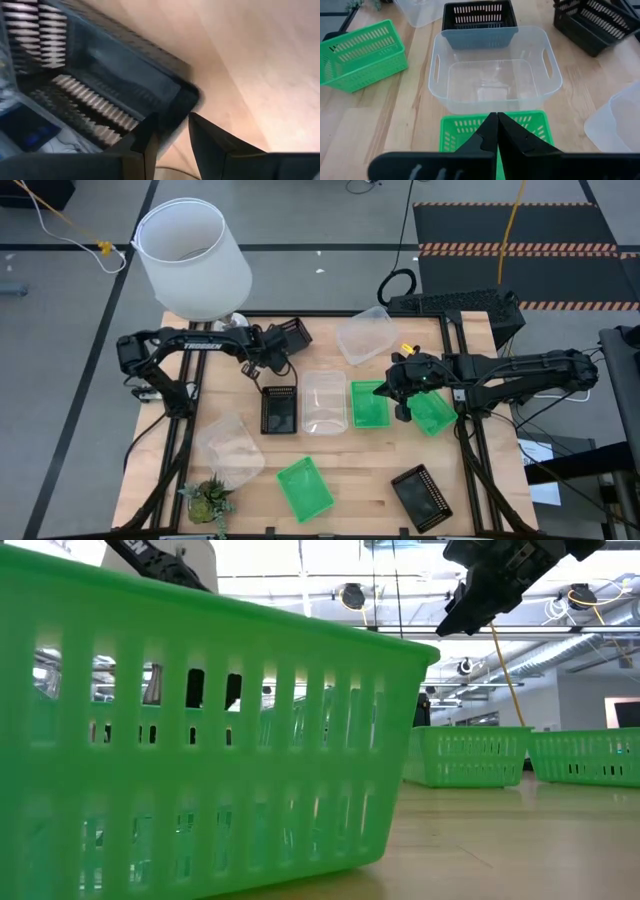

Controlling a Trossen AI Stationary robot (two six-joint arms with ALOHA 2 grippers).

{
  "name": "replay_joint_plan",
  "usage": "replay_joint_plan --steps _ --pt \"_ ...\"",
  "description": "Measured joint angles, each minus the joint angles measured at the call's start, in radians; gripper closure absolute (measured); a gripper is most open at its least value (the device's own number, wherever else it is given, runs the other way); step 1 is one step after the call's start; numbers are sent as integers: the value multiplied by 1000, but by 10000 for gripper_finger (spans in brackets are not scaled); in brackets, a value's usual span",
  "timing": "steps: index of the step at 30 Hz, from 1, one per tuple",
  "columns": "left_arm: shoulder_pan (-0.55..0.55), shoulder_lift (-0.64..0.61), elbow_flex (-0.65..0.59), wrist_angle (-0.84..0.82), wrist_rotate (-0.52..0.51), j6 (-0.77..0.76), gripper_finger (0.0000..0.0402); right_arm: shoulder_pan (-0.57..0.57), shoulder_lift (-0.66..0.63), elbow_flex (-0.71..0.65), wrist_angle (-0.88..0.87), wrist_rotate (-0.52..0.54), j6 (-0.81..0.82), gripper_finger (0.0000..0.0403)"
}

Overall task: Stack baskets by color
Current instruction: Stack the top left black bin on the middle left black bin

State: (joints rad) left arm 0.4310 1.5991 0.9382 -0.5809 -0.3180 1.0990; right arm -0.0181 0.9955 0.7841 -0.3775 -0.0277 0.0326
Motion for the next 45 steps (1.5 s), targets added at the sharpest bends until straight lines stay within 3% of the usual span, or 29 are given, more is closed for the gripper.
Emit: replay_joint_plan --steps 6,13,21,25,33,45 --pt "14 0 1 17 5 22 322 0 0 0 -1 0 0 403" --pt "55 0 1 18 92 6 391 0 0 0 0 0 0 403" --pt "62 0 1 43 106 -19 375 0 0 0 1 0 0 403" --pt "33 0 1 40 31 -53 393 0 0 0 0 0 0 403" --pt "-69 -75 6 -18 -76 -195 395 0 0 0 1 0 -19 403" --pt "-286 -130 253 -388 -210 -644 397 0 0 0 3 0 -19 403"
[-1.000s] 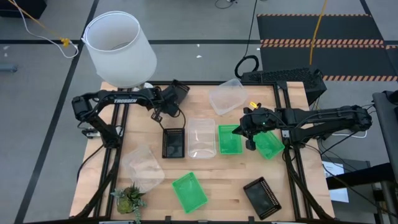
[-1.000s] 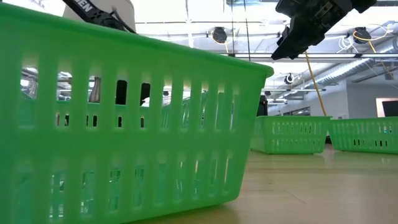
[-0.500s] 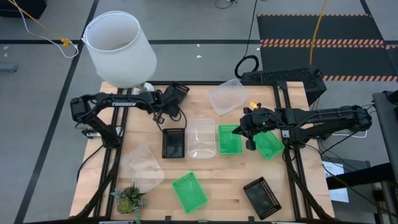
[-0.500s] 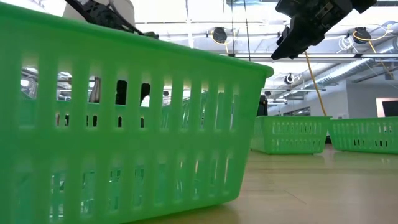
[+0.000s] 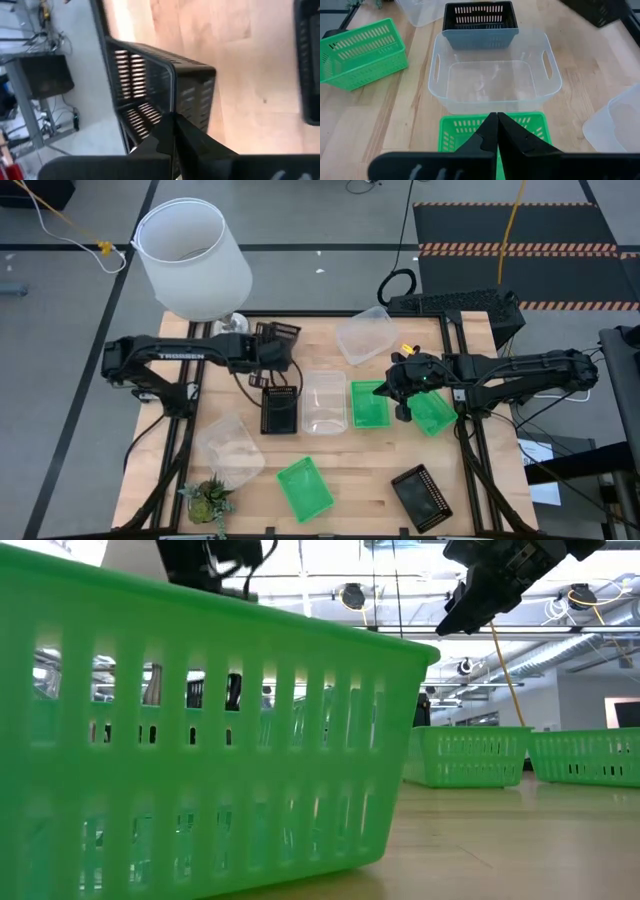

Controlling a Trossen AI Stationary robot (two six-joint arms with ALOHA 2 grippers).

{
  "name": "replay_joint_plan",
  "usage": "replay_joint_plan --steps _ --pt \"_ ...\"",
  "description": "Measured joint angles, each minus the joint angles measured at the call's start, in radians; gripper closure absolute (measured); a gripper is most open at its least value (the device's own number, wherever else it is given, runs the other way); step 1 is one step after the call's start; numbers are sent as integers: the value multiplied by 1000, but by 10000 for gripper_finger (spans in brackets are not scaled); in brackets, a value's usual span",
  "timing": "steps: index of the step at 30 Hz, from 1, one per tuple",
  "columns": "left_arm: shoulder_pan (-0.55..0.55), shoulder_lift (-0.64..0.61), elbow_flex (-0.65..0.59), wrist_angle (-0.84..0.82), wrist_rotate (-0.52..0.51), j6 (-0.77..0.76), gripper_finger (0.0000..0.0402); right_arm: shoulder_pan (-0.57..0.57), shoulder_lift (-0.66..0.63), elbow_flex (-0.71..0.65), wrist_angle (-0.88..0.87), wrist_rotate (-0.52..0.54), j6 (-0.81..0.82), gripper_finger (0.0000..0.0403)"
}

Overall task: Stack baskets by color
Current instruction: Stack the top left black bin on the middle left black bin

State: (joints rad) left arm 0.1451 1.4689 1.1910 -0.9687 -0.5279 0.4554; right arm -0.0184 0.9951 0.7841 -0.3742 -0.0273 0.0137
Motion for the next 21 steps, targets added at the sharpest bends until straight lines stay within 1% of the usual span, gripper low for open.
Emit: replay_joint_plan --steps 7,12,15,18,21 --pt "-159 -1 132 -184 -40 -264 397 0 0 0 -3 0 0 403" --pt "-300 0 181 -276 -52 -470 397 0 0 0 -5 0 -3 403" --pt "-390 7 200 -329 -76 -589 398 0 0 0 -5 0 -4 403" --pt "-469 35 222 -369 -76 -702 398 0 0 0 -4 0 -11 403" --pt "-537 91 274 -417 -77 -794 399 0 0 0 13 1 -51 403"
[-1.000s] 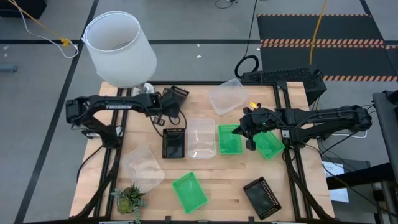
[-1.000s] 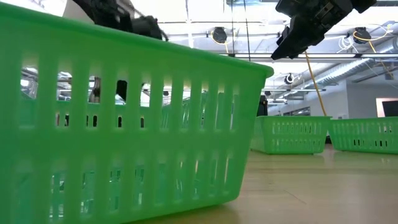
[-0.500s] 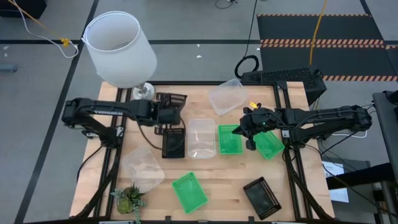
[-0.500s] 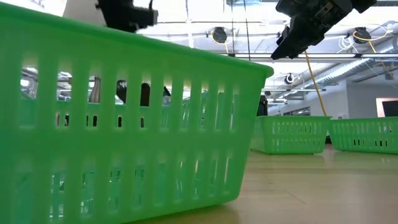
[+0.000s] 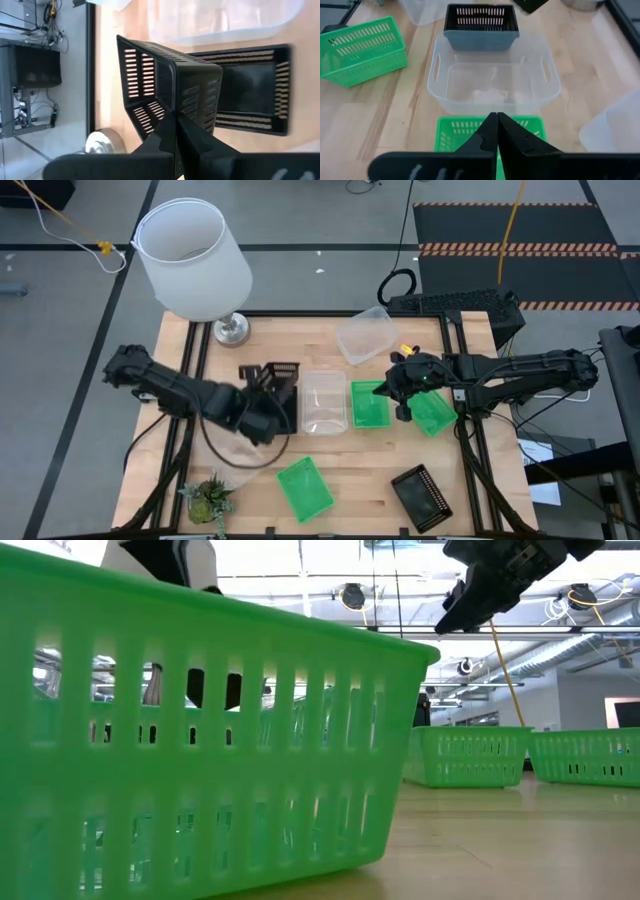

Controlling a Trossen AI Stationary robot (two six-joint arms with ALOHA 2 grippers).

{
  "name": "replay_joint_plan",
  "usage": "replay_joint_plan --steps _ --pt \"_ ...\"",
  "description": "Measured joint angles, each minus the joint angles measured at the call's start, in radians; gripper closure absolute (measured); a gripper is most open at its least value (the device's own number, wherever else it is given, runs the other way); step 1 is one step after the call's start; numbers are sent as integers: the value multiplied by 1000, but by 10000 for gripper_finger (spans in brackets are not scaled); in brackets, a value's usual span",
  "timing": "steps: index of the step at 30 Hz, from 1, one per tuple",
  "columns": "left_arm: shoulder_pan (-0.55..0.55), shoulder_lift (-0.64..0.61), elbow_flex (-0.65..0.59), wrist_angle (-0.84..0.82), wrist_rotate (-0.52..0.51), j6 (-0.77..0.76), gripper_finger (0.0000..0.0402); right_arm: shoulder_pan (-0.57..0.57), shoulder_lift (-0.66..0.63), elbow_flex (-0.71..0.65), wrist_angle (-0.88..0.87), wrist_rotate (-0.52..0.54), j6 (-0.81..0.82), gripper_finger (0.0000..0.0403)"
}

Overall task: Stack baskets by color
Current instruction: Stack the top left black bin on the middle left black bin

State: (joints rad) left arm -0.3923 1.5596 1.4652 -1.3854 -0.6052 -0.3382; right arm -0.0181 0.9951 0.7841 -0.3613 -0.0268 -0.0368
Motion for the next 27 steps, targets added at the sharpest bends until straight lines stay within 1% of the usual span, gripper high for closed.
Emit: replay_joint_plan --steps 6,9,11,13,16,20,27 --pt "-95 189 176 -193 1 -220 399 0 0 0 66 4 -65 403" --pt "-128 257 236 -169 2 -230 399 0 0 0 85 4 -67 403" --pt "-140 303 285 -185 1 -247 398 0 0 0 100 4 -83 403" --pt "-148 335 304 -186 2 -248 399 0 0 0 110 4 -88 403" --pt "-150 360 310 -186 0 -265 399 0 0 0 116 4 -88 403" --pt "-153 361 309 -187 0 -292 399 0 0 0 116 4 -88 403" --pt "-149 330 309 -186 -19 -296 400 0 0 0 104 3 -88 403"
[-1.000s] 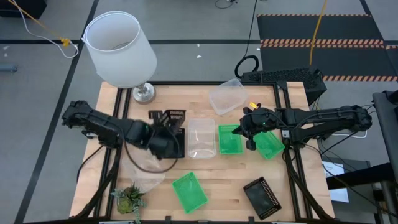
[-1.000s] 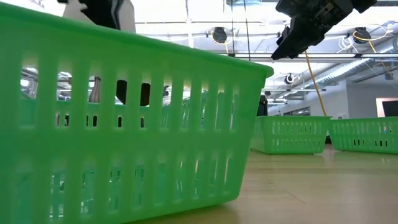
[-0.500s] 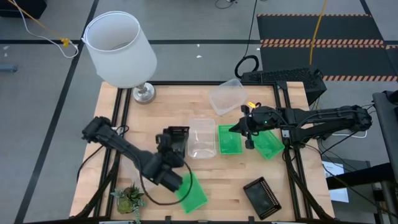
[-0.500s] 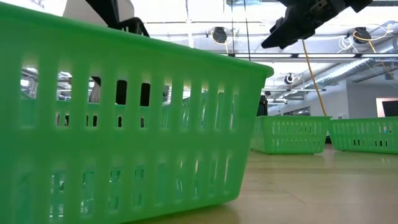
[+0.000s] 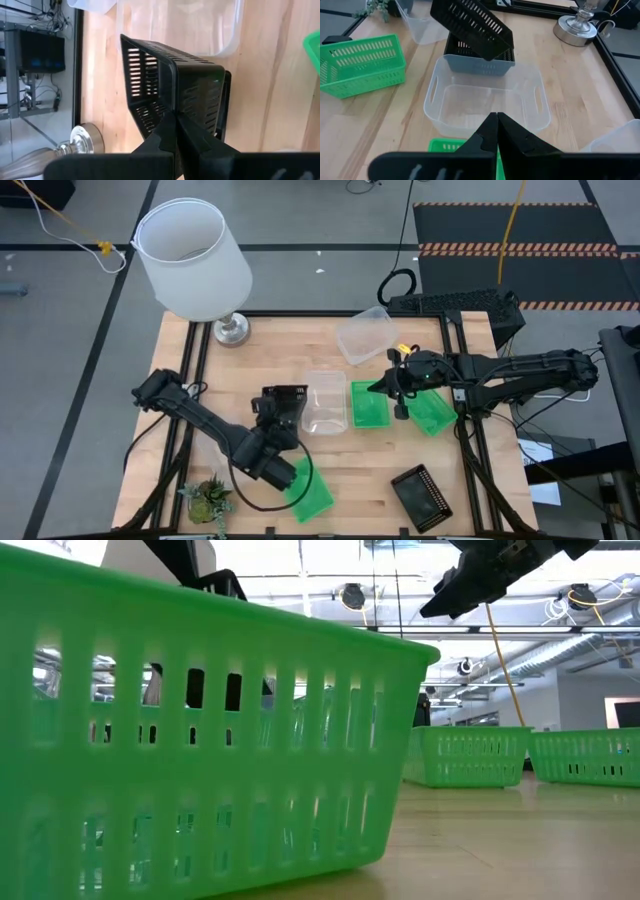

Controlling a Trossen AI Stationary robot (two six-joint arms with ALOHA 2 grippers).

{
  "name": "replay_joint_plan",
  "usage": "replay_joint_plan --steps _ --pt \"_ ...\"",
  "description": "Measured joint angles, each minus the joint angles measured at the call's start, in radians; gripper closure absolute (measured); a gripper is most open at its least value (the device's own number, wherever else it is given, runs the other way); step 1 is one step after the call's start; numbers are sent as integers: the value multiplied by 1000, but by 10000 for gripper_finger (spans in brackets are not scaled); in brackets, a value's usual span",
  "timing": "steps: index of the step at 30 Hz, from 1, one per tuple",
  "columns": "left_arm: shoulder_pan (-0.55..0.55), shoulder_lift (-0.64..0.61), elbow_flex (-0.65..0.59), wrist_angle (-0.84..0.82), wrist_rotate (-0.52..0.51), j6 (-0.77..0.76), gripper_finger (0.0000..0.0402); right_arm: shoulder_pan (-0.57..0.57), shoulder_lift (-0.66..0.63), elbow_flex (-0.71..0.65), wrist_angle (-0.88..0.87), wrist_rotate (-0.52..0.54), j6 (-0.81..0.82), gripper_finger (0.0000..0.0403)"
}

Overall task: Stack baskets by color
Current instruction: Stack the top left black bin on the middle left black bin

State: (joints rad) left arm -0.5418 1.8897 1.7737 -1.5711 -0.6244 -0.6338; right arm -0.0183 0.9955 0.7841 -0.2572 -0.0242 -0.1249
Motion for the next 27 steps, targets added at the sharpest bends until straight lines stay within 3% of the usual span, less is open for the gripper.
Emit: replay_joint_plan --steps 20,27 --pt "29 -29 -2 -4 5 -15 400 0 0 0 -35 -3 19 403" --pt "26 -109 -152 -3 28 -42 401 0 0 0 -45 -4 34 403"
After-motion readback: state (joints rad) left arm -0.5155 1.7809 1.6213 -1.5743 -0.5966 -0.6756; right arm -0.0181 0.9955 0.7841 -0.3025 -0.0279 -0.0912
